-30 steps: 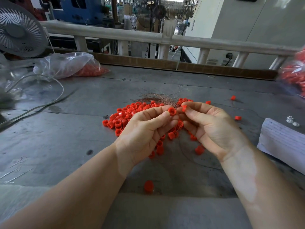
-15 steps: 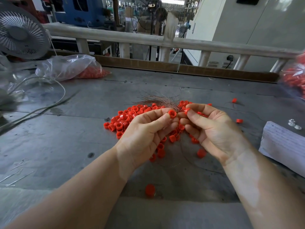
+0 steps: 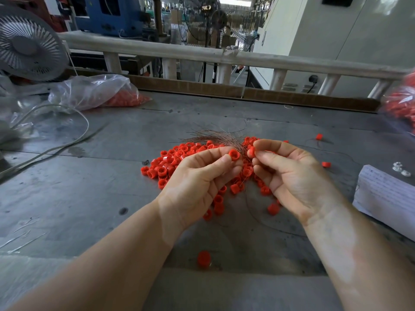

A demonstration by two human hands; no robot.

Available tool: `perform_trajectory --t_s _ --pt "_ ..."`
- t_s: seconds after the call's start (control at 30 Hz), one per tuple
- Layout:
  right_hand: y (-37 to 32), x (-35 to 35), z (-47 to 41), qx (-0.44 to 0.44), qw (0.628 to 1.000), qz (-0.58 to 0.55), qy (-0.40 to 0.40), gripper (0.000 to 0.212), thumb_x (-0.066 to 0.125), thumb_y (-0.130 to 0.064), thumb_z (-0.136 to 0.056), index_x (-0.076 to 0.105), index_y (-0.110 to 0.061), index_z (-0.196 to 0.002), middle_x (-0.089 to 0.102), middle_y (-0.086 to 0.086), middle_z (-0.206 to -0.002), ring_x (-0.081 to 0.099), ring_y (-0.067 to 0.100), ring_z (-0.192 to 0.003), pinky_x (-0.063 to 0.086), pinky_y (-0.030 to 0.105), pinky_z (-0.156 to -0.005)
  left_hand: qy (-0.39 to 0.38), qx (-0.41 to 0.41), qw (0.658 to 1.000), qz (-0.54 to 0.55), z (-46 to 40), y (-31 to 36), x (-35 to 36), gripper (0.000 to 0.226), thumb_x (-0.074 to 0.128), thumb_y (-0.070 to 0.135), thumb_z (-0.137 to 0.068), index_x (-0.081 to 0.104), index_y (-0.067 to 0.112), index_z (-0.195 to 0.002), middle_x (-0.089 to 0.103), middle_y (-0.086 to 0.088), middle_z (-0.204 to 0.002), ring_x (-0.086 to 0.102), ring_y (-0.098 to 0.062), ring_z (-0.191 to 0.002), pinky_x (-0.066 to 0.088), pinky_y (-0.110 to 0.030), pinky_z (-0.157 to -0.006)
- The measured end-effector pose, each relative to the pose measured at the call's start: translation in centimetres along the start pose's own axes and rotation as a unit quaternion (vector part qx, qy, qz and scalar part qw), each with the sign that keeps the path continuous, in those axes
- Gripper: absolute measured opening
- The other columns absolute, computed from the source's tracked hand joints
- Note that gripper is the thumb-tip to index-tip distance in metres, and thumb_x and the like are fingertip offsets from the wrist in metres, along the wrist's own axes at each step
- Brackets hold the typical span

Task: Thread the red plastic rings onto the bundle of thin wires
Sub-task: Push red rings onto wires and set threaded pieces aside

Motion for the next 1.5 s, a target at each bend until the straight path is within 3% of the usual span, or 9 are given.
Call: perform_trajectory --t_s 0.23,0.47,0.63,0.83,1.0,1.23,1.5 --pt "0.3 0.2 0.1 -0.004 0.998 0.062 -0.010 0.022 0.055 0.009 -0.083 0.066 -0.008 -0.074 0.067 -0.001 -0.061 0.063 0.004 -0.056 0.049 0.013 -0.050 -0.003 -0.011 1.000 0.006 0.1 -0.3 0.2 0.018 0.060 0.005 -0.069 0.070 0.003 -0.084 0.070 -0.008 -0.078 0.069 -0.012 -0.072 0.056 -0.019 -0.069" --pt "-1.1 0.7 0.4 -0.115 0.972 0.203 -0.004 0.025 0.060 0.006 -0.084 0.069 -0.016 -0.075 0.071 -0.004 -0.068 0.065 0.003 -0.065 0.048 0.013 -0.055 0.009 -0.025 0.999 0.031 0.2 -0.4 0.0 0.022 0.058 0.005 -0.069 0.065 0.000 -0.089 0.070 -0.009 -0.078 0.069 -0.012 -0.070 0.057 -0.019 -0.069" --pt "-1.7 1.5 0.7 -0.148 0.963 0.221 -0.033 0.028 0.067 0.007 -0.077 0.072 -0.019 -0.080 0.074 -0.002 -0.080 0.068 0.006 -0.077 0.050 0.013 -0.067 0.010 -0.034 0.998 0.061 0.1 -0.4 -0.1 0.020 0.057 0.004 -0.072 0.065 -0.001 -0.090 0.069 -0.009 -0.076 0.068 -0.012 -0.068 0.057 -0.019 -0.070" --pt "-3.4 2.0 1.6 -0.226 0.926 0.302 -0.003 0.020 0.072 -0.008 -0.077 0.071 -0.027 -0.075 0.073 -0.011 -0.077 0.067 0.003 -0.076 0.051 0.016 -0.073 0.005 -0.027 0.999 0.043 0.2 -0.4 0.1 0.024 0.058 0.005 -0.070 0.065 0.000 -0.092 0.068 -0.008 -0.078 0.068 -0.011 -0.069 0.056 -0.018 -0.069" --pt "-4.5 2.7 2.4 -0.286 0.881 0.377 0.018 0.018 0.077 -0.012 -0.074 0.068 -0.027 -0.073 0.068 -0.018 -0.067 0.063 -0.003 -0.066 0.045 0.009 -0.065 0.003 0.002 1.000 0.008 0.2 0.0 0.3 0.019 0.060 0.006 -0.068 0.067 0.004 -0.085 0.069 -0.006 -0.075 0.068 -0.011 -0.068 0.056 -0.018 -0.067" --pt "-5.1 3.9 3.5 -0.352 0.831 0.430 0.005 0.014 0.073 -0.005 -0.077 0.070 -0.017 -0.083 0.066 -0.007 -0.078 0.063 0.004 -0.078 0.046 0.010 -0.073 0.005 0.029 1.000 -0.012 0.3 0.6 0.4 0.020 0.059 0.007 -0.068 0.065 0.003 -0.087 0.071 -0.005 -0.075 0.068 -0.010 -0.069 0.056 -0.017 -0.068" --pt "-5.4 3.7 3.6 -0.365 0.828 0.424 0.021 0.012 0.072 -0.008 -0.079 0.068 -0.018 -0.082 0.067 -0.003 -0.078 0.063 0.006 -0.076 0.047 0.012 -0.071 0.004 0.034 0.999 -0.018 0.3 0.7 0.5 0.021 0.060 0.007 -0.069 0.065 0.003 -0.089 0.070 -0.005 -0.076 0.068 -0.010 -0.071 0.056 -0.017 -0.068"
Point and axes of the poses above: each hand's wrist, its own z-axis away from the middle knuckle, its own x-axis out of the palm, y = z × x, the point moved 10 cm from there along -z, towards the middle knuckle
